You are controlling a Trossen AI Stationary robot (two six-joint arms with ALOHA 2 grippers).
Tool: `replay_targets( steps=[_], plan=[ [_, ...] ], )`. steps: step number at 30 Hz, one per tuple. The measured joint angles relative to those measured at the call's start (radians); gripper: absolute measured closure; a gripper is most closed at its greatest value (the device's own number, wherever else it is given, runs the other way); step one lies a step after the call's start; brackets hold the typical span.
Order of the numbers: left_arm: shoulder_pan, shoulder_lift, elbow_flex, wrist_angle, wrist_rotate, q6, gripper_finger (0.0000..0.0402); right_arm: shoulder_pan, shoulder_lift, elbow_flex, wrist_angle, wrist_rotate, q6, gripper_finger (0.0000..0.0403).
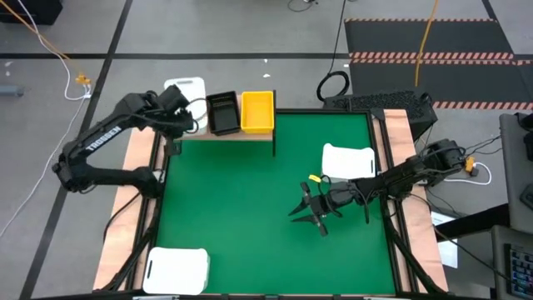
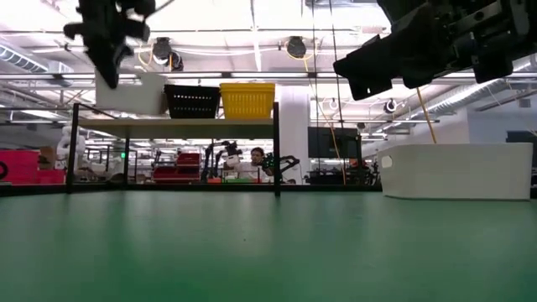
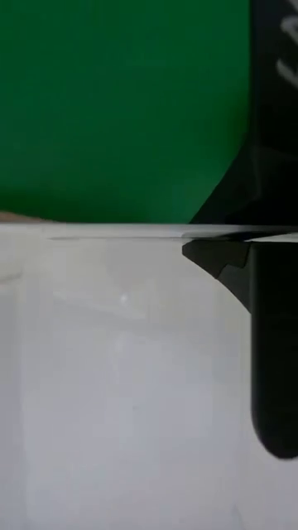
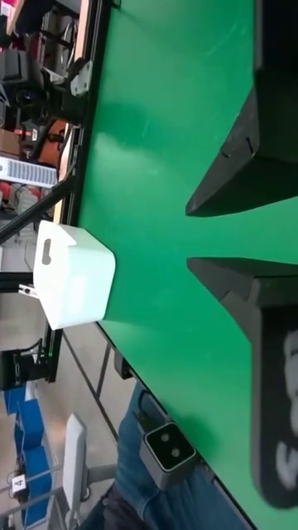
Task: Stack baskets on shelf by color
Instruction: Put the top white bin on the shelf
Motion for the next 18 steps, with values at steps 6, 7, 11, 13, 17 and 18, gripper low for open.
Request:
replay_targets(
  steps=[6, 7, 11, 13, 17, 18],
  plan=[
    [0.077, -0.011, -0.118, 0.064, 0.058, 0.101, 0.0401, 0.000, 0.000, 0.000, -0.016, -0.028, 0.011, 0.0328],
    [0.088, -0.012, -0.123, 0.071, 0.064, 0.114, 0.0401, 0.000, 0.000, 0.000, -0.019, -0.029, 0.011, 0.0328],
    [0.111, -0.010, -0.117, 0.070, 0.068, 0.135, 0.0399, 0.000, 0.000, 0.000, -0.020, -0.028, 0.011, 0.0328],
    [0.116, -0.016, -0.111, 0.069, 0.047, 0.135, 0.0395, 0.000, 0.000, 0.000, -0.021, -0.028, 0.011, 0.0328],
    [0.117, -0.026, -0.101, 0.051, -0.026, 0.074, 0.0377, 0.000, 0.000, 0.000, -0.024, -0.028, 0.011, 0.0328],
    [0.117, -0.031, -0.101, 0.049, -0.043, 0.056, 0.0372, 0.000, 0.000, 0.000, -0.023, -0.028, 0.011, 0.0328]
  ],
)
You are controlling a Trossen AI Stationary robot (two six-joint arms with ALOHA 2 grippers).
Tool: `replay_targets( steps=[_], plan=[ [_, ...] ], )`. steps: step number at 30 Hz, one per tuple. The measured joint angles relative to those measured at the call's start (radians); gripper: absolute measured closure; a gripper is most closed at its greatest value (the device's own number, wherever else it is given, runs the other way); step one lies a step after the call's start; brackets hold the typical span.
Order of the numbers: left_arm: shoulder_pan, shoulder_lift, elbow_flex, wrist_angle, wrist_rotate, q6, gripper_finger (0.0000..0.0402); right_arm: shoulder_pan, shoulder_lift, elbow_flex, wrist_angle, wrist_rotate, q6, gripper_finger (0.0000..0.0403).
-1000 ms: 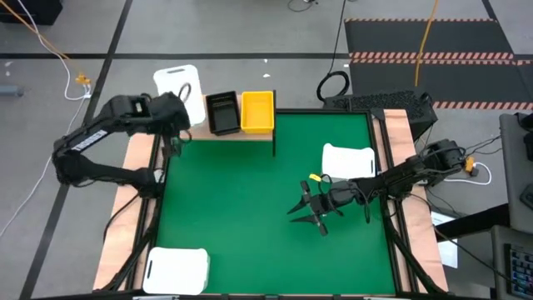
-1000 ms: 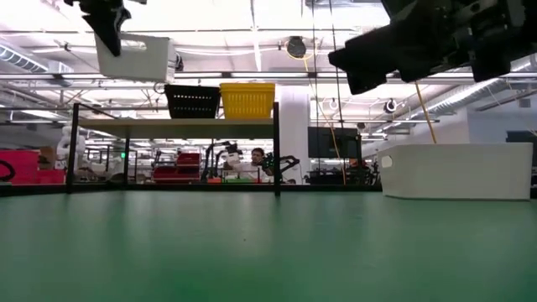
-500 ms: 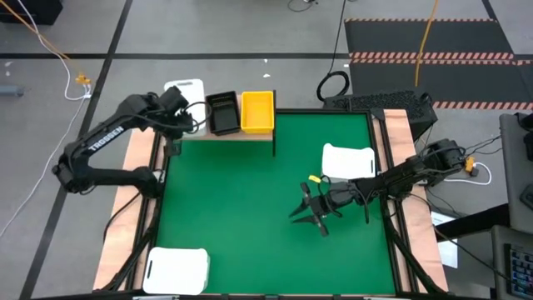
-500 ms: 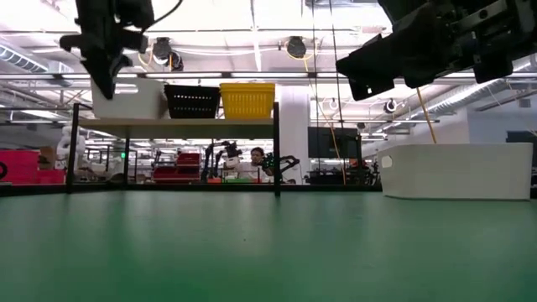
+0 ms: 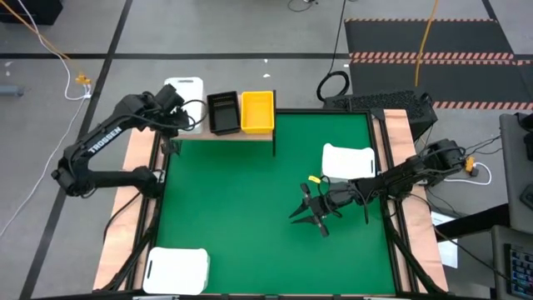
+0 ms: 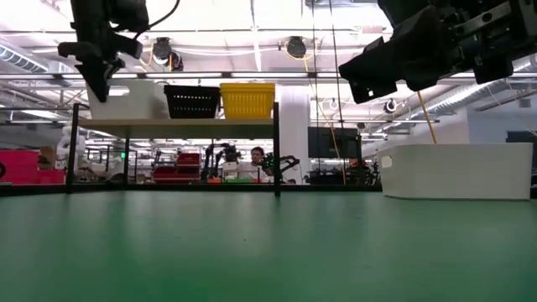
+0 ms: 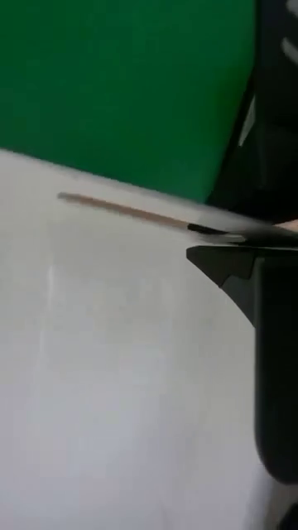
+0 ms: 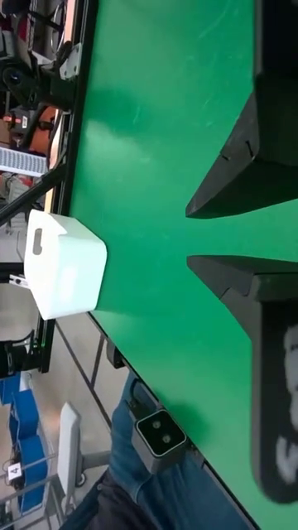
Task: Stack baskets on shelf by color
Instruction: Put the top white bin on the shelf, then stack the bottom white bin on top of the other white bin on the shelf
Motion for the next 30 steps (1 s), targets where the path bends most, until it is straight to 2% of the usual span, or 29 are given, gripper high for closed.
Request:
replay_targets(
  steps=[8, 18, 21, 25, 30],
  plan=[
    [0.000, -0.058, 0.000, -0.004, -0.016, -0.080, 0.0319, 0.000, 0.000, 0.000, -0.012, 0.001, 0.000, 0.0328],
    [0.000, -0.172, 0.002, 0.011, -0.053, -0.185, 0.0210, -0.001, 0.000, 0.000, -0.009, 0.003, 0.014, 0.0328],
    [0.000, -0.205, 0.002, 0.019, -0.095, -0.292, 0.0181, -0.001, 0.000, 0.000, -0.001, 0.004, 0.019, 0.0328],
    [0.000, -0.243, 0.004, -0.007, -0.101, -0.536, 0.0159, -0.001, 0.000, 0.000, -0.005, 0.061, 0.039, 0.0328],
    [-0.039, -0.312, 0.004, -0.151, 0.039, -0.719, 0.0160, -0.001, -0.004, 0.000, -0.034, 0.135, 0.041, 0.0328]
  ],
)
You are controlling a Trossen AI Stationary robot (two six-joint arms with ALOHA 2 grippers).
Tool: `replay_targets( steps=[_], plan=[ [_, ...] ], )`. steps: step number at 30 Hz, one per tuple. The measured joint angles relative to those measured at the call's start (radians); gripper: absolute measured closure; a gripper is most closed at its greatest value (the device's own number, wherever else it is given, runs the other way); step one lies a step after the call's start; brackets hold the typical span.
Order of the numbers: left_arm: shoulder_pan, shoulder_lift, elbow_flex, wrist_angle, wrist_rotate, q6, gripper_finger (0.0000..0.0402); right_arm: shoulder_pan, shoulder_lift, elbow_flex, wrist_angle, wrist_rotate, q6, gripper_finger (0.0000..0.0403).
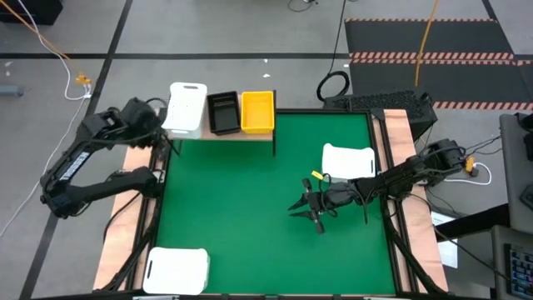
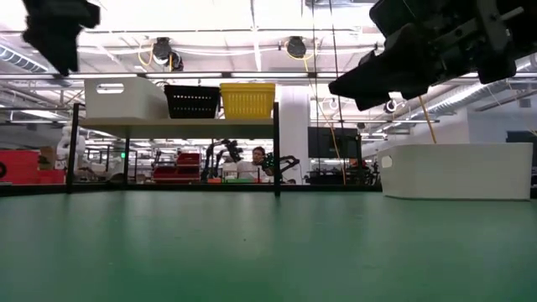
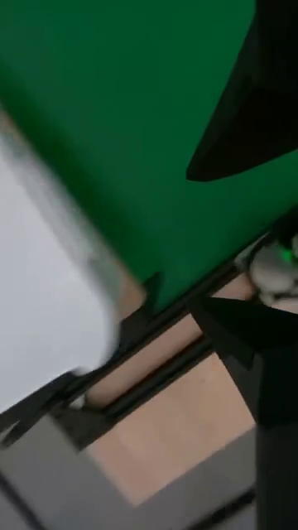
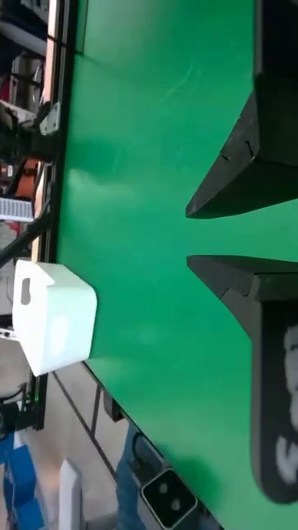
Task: Stack baskets on shelf by color
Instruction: Stack the bottom white bin on top of the other white bin on the shelf
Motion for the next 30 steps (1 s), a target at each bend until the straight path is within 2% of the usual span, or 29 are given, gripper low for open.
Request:
replay_targets(
  steps=[4, 8, 13, 16, 19, 22, 27, 30],
  plan=[
    [-0.073, -0.109, 0.000, -0.065, 0.011, -0.135, 0.0186, 0.007, -0.011, 0.000, -0.003, 0.000, -0.026, 0.0328],
    [-0.132, -0.245, 0.000, -0.068, 0.092, -0.228, 0.0225, 0.021, -0.045, 0.000, 0.002, -0.001, -0.078, 0.0328],
    [-0.139, -0.339, 0.000, 0.027, 0.127, -0.218, 0.0280, 0.016, -0.122, 0.000, 0.004, 0.000, -0.111, 0.0328],
    [-0.138, -0.335, -0.023, 0.150, 0.255, -0.183, 0.0305, 0.011, -0.164, 0.000, 0.008, -0.002, -0.113, 0.0328],
    [-0.139, -0.309, -0.102, 0.286, 0.437, -0.159, 0.0319, 0.011, -0.191, 0.000, 0.013, -0.003, -0.113, 0.0328],
    [-0.160, -0.279, -0.239, 0.390, 0.529, -0.173, 0.0324, 0.011, -0.189, 0.000, 0.001, -0.002, -0.113, 0.0328],
    [-0.328, -0.262, -0.472, 0.616, 0.545, -0.265, 0.0325, 0.011, -0.178, 0.000, -0.086, 0.015, -0.090, 0.0328],
    [-0.485, -0.263, -0.536, 0.783, 0.478, -0.355, 0.0326, 0.011, -0.179, 0.000, -0.135, 0.029, -0.071, 0.0328]
  ],
)
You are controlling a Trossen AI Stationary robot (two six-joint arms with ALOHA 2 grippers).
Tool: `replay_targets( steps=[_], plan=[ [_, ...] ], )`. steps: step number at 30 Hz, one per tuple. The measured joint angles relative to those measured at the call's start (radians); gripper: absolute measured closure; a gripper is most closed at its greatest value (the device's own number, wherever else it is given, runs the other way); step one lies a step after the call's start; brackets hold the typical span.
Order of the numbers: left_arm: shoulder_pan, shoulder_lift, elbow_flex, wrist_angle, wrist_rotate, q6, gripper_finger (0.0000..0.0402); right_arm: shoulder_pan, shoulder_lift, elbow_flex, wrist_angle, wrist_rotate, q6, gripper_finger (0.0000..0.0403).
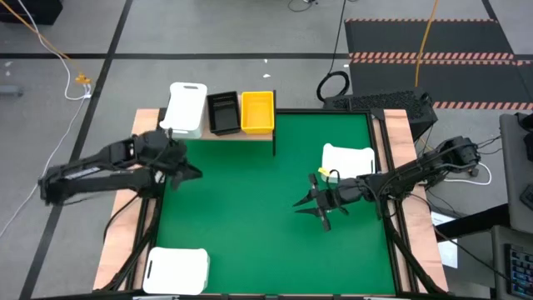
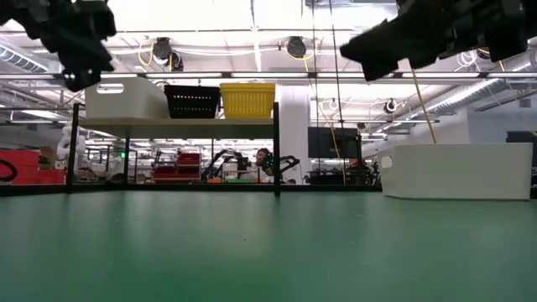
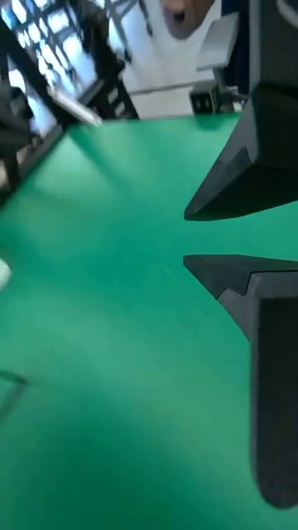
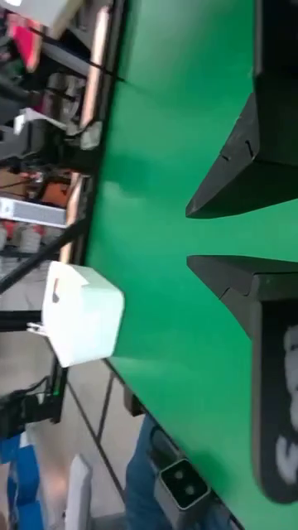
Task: Stack baskets on shelf by color
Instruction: Stack the bottom white bin on top of the other white bin on the shelf
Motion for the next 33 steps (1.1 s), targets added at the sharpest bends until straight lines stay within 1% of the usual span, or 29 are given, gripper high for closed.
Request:
replay_targets(
  steps=[3, 6, 10, 13, 15, 18, 21, 26, 28, 33],
  plan=[
    [-0.181, 0.027, -0.012, 0.130, -0.131, -0.068, 0.0326, 0.001, 0.001, 0.000, -0.031, 0.000, 0.018, 0.0328],
    [-0.371, 0.103, -0.011, 0.247, -0.273, -0.119, 0.0326, 0.010, 0.000, 0.000, -0.020, 0.000, 0.018, 0.0328],
    [-0.606, 0.297, -0.006, 0.389, -0.392, -0.173, 0.0326, 0.015, 0.000, 0.000, -0.010, 0.000, 0.010, 0.0328],
    [-0.741, 0.473, 0.035, 0.404, -0.459, -0.220, 0.0326, 0.015, 0.000, 0.000, 0.004, 0.001, 0.009, 0.0328],
    [-0.816, 0.575, 0.082, 0.396, -0.494, -0.283, 0.0326, 0.013, 0.000, 0.000, 0.015, 0.001, 0.008, 0.0328],
    [-0.905, 0.704, 0.178, 0.323, -0.542, -0.423, 0.0326, 0.013, 0.000, 0.000, 0.041, 0.001, 0.008, 0.0328],
    [-0.982, 0.799, 0.286, 0.256, -0.550, -0.558, 0.0326, 0.013, 0.000, 0.000, 0.053, 0.001, 0.010, 0.0328],
    [-1.063, 0.910, 0.415, 0.244, -0.550, -0.993, 0.0326, 0.013, 0.000, 0.000, 0.064, 0.000, 0.022, 0.0328],
    [-1.079, 0.942, 0.456, 0.243, -0.549, -1.118, 0.0325, 0.013, 0.000, 0.000, 0.071, 0.000, 0.023, 0.0328],
    [-1.084, 0.987, 0.501, 0.233, -0.463, -1.221, 0.0325, 0.013, 0.000, 0.000, 0.074, 0.000, 0.018, 0.0328]
  ],
)
